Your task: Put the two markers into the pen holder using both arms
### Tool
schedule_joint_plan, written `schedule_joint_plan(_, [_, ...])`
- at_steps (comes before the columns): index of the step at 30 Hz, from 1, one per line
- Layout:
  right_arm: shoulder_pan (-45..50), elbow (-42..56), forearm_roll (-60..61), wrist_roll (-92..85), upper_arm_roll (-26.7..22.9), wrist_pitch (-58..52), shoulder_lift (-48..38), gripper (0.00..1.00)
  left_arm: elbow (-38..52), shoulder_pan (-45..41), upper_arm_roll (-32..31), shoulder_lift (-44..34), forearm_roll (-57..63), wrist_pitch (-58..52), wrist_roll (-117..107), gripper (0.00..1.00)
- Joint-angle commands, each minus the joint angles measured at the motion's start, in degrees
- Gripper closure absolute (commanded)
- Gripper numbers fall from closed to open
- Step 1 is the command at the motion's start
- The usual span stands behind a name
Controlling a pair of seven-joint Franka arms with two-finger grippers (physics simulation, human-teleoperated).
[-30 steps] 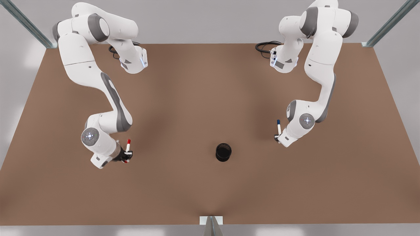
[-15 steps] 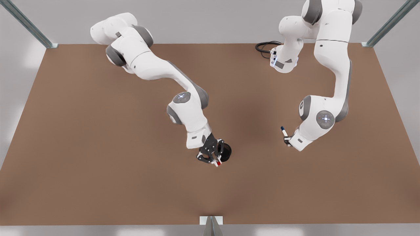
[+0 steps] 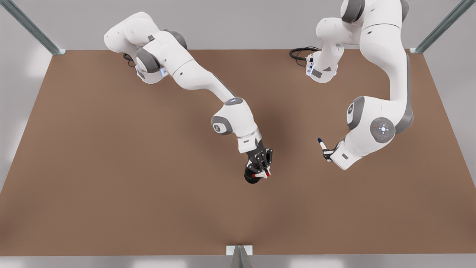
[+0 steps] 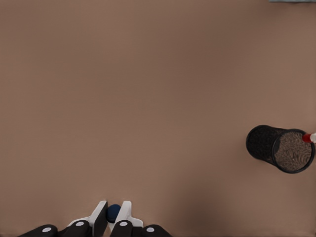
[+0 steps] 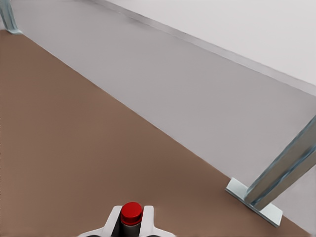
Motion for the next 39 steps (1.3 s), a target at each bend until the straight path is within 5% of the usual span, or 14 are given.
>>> schedule_joint_plan(1, [0.8, -1.5, -1.2, 17.2, -0.4, 1.2, -0.4, 0.79, 0.2, 0.0, -0.1, 0.5, -0.8, -2.5, -4.3, 0.79])
schedule_joint_plan(10, [1.5, -22.2, -2.0, 17.2, 0.5, 1.5, -12.5, 0.79, 0.6, -2.0, -0.1, 2.0, -0.7, -2.2, -4.3, 0.79])
schedule_joint_plan(12, [1.4, -23.1, -1.9, 17.3, 1.0, 2.8, -12.5, 0.0, 0.6, -1.9, 0.0, 2.4, -0.6, -1.8, -3.9, 0.79])
schedule_joint_plan(16, [0.9, -23.2, -2.0, 17.1, 1.0, 3.1, -12.7, 0.0, 0.6, -1.8, 0.1, 2.8, -0.6, -1.3, -3.7, 0.79])
schedule_joint_plan(18, [-2.8, -27.9, -2.0, 16.5, 1.0, -0.8, -19.3, 0.0, 0.7, -2.5, -0.1, 2.8, -0.5, 1.8, 1.7, 0.79])
schedule_joint_plan(20, [-10.3, -29.2, 0.5, 7.9, 4.6, -20.2, -27.5, 0.0, 5.0, -2.9, -0.2, 4.9, -3.5, 5.6, 8.2, 0.79])
schedule_joint_plan(23, [-24.3, -17.8, 18.0, -5.5, 7.7, -53.8, -34.7, 0.0, 10.4, -3.3, -4.8, 8.8, -4.1, 15.5, 12.7, 0.79])
schedule_joint_plan(26, [-34.4, -18.1, 21.3, -7.2, 7.7, -64.8, -40.8, 0.0, 11.2, -4.1, -11.1, 12.1, -6.0, 29.9, 9.0, 0.79])
schedule_joint_plan(31, [-39.1, -21.7, 20.8, -12.1, 6.4, -72.6, -47.6, 0.0, 12.4, -9.0, -10.9, 17.4, -5.9, 39.7, 2.9, 0.79])
schedule_joint_plan(39, [-40.1, -21.0, 22.4, -15.0, 6.4, -74.2, -44.7, 0.0, 7.0, -10.7, -10.8, 17.5, -6.1, 39.4, -0.4, 0.79])
